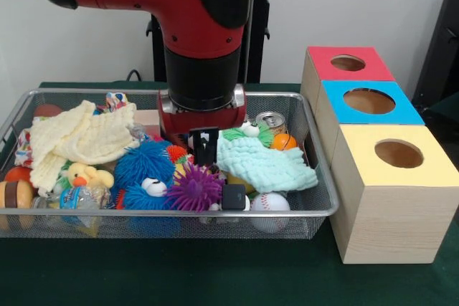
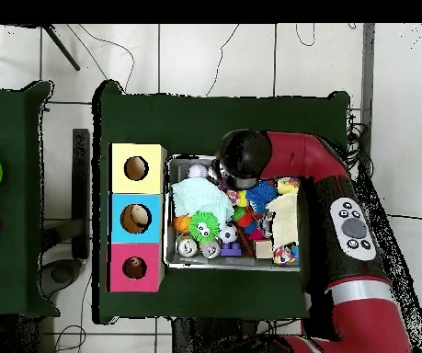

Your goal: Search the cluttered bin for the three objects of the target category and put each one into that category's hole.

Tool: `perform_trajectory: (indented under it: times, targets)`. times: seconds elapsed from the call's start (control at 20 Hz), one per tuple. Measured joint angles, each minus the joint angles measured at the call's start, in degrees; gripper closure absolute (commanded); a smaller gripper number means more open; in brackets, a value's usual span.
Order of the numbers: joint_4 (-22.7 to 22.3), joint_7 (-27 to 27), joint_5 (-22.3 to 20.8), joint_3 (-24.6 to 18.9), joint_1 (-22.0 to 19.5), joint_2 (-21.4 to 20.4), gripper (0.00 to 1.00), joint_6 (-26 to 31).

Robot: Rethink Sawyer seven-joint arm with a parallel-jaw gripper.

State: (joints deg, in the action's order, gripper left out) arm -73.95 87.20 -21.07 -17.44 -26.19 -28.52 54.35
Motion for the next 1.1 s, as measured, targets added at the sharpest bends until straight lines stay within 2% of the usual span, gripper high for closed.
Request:
perform_trajectory:
  times: [0.7, 1.1]
  targets:
    - [9.7, -6.1, -2.4, -3.8, -0.4, 2.7, 1.0, 10.1]
    - [12.7, -9.2, -2.5, -5.5, -2.1, 2.9, 1.0, 12.1]
